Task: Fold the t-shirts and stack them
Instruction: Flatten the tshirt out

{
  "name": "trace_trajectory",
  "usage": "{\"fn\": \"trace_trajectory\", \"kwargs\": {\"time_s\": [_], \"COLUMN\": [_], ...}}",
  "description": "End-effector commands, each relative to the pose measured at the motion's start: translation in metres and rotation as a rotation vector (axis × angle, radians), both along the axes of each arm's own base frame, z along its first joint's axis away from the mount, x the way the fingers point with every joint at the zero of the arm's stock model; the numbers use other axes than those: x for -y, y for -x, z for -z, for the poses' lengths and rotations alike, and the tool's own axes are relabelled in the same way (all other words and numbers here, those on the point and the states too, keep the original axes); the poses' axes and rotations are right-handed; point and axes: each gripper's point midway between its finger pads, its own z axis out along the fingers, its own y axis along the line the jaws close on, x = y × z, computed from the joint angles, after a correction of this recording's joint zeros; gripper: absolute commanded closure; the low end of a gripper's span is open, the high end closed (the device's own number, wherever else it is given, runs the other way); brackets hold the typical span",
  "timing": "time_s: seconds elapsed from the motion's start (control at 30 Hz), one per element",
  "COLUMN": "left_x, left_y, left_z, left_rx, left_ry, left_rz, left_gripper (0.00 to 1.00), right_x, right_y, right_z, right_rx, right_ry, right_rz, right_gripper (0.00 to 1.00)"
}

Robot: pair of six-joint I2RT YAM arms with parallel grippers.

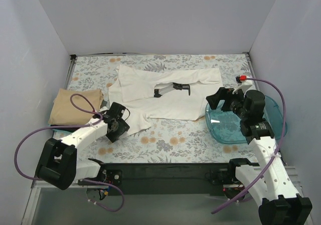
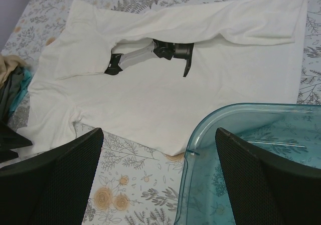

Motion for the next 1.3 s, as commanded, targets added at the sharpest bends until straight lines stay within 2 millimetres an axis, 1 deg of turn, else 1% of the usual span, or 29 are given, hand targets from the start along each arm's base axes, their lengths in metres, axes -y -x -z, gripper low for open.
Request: {"fn": "trace_trajectory", "kwargs": {"time_s": [0.0,0.03,0.1,0.17,0.2,0.23,0.3,0.4,0.43,0.47,0.5,0.57,0.6,0.67,0.73,0.77,0.83,0.87,0.9,0.93,0.97,1.0,1.03,1.07,1.1,1.13,1.2,1.23,1.27], "left_x": [0.006,0.006,0.008,0.005,0.004,-0.001,-0.002,-0.013,-0.012,-0.017,-0.025,-0.026,-0.035,-0.042,-0.046,-0.048,-0.052,-0.057,-0.060,-0.064,-0.072,-0.076,-0.081,-0.090,-0.092,-0.089,-0.086,-0.084,-0.080], "left_y": [-0.006,-0.008,-0.010,-0.013,-0.019,-0.020,-0.039,-0.062,-0.083,-0.090,-0.102,-0.133,-0.140,-0.167,-0.184,-0.201,-0.214,-0.232,-0.235,-0.241,-0.256,-0.257,-0.261,-0.264,-0.267,-0.267,-0.258,-0.257,-0.254], "left_z": [0.007,0.009,0.012,0.018,0.016,0.021,0.015,0.017,0.008,0.016,0.014,0.003,0.012,0.015,0.018,0.013,0.025,0.016,0.027,0.027,0.017,0.024,0.022,0.021,0.017,0.013,0.013,0.010,0.000], "left_rx": [-0.002,-0.003,-0.011,-0.029,-0.020,-0.039,-0.017,-0.014,0.027,0.008,0.010,0.046,0.025,0.038,0.036,0.057,0.038,0.070,0.047,0.048,0.080,0.057,0.063,0.063,0.071,0.073,0.057,0.075,0.097], "left_ry": [0.017,0.014,0.011,-0.020,-0.032,-0.070,-0.091,-0.133,-0.123,-0.142,-0.139,-0.109,-0.119,-0.111,-0.103,-0.090,-0.099,-0.092,-0.088,-0.085,-0.081,-0.078,-0.077,-0.075,-0.064,-0.041,-0.024,-0.012,0.008], "left_rz": [-0.002,0.003,0.009,0.010,0.004,-0.003,-0.016,-0.053,-0.067,-0.082,-0.101,-0.114,-0.128,-0.148,-0.142,-0.148,-0.144,-0.158,-0.159,-0.159,-0.178,-0.183,-0.193,-0.207,-0.205,-0.192,-0.181,-0.179,-0.170], "left_gripper": [0.43,0.46,0.65,0.78,0.95,1.00,1.00,1.00,1.00,1.00,1.00,1.00,1.00,1.00,1.00,1.00,1.00,1.00,1.00,1.00,1.00,1.00,1.00,1.00,1.00,1.00,1.00,1.00,1.00], "right_x": [0.004,0.005,0.008,0.009,0.008,0.008,0.007,0.006,0.005,0.004,0.003,0.003,0.002,0.004,0.002,-0.002,-0.015,-0.020,-0.026,-0.035,-0.042,-0.048,-0.057,-0.057,-0.058,-0.064,-0.070,-0.078,-0.078], "right_y": [0.000,0.000,0.001,0.002,0.003,0.003,0.004,0.005,0.005,0.005,0.004,0.001,-0.001,-0.008,-0.017,-0.020,-0.029,-0.033,-0.036,-0.041,-0.049,-0.053,-0.054,-0.064,-0.066,-0.068,-0.076,-0.076,-0.078], "right_z": [-0.012,-0.011,-0.009,-0.008,-0.007,-0.006,-0.005,0.000,0.001,0.005,0.003,0.010,0.003,0.014,0.022,0.025,0.031,0.033,0.033,0.045,0.035,0.049,0.053,0.047,0.053,0.070,0.073,0.090,0.095], "right_rx": [0.060,0.058,0.058,0.056,0.054,0.053,0.052,0.040,0.036,0.025,0.024,-0.004,0.011,-0.037,-0.083,-0.101,-0.132,-0.141,-0.153,-0.197,-0.177,-0.233,-0.248,-0.247,-0.273,-0.336,-0.351,-0.385,-0.399], "right_ry": [0.016,0.016,0.021,0.023,0.024,0.028,0.032,0.047,0.051,0.061,0.067,0.098,0.116,0.147,0.170,0.185,0.236,0.262,0.285,0.310,0.345,0.362,0.374,0.379,0.386,0.388,0.399,0.425,0.444], "right_rz": [0.015,0.021,0.032,0.037,0.035,0.032,0.023,0.003,-0.005,-0.020,-0.030,-0.041,-0.057,-0.045,-0.047,-0.048,-0.060,-0.059,-0.058,-0.073,-0.040,-0.030,-0.028,0.029,0.055,0.080,0.121,0.116,0.155], "right_gripper": [0.02,0.02,0.02,0.02,0.02,0.02,0.02,0.02,0.02,0.02,0.02,0.03,0.03,0.03,0.03,0.03,0.03,0.03,0.03,0.03,0.04,0.04,0.04,0.05,0.06,0.06,0.08,0.08,0.09]}}
